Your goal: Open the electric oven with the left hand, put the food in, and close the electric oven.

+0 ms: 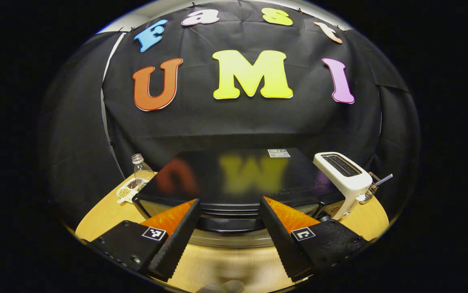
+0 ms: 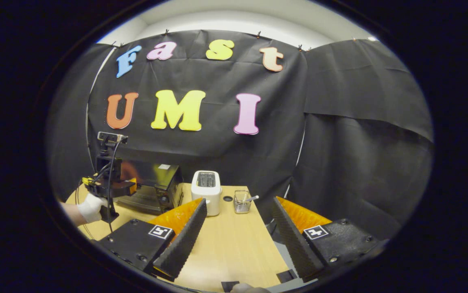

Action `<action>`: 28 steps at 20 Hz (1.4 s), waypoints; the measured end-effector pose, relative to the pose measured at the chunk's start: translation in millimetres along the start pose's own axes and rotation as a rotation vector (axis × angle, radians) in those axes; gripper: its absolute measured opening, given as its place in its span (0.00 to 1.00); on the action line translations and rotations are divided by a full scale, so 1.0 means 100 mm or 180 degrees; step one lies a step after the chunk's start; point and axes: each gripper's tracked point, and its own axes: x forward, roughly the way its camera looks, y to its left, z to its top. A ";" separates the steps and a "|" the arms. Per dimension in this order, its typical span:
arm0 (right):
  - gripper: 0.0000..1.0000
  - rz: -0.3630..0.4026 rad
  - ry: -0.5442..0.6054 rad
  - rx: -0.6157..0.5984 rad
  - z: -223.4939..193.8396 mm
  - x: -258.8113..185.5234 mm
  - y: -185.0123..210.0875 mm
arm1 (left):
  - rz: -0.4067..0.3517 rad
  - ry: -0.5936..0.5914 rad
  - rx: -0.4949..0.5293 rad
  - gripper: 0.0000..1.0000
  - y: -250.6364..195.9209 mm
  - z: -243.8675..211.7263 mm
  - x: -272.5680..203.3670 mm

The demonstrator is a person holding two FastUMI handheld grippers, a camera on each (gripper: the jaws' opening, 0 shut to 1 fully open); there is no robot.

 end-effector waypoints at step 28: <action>0.96 0.0356 0.0070 -0.0251 -0.24 -0.07 0.47 | -0.0109 0.0726 0.0074 0.97 0.14 -1.50 -0.71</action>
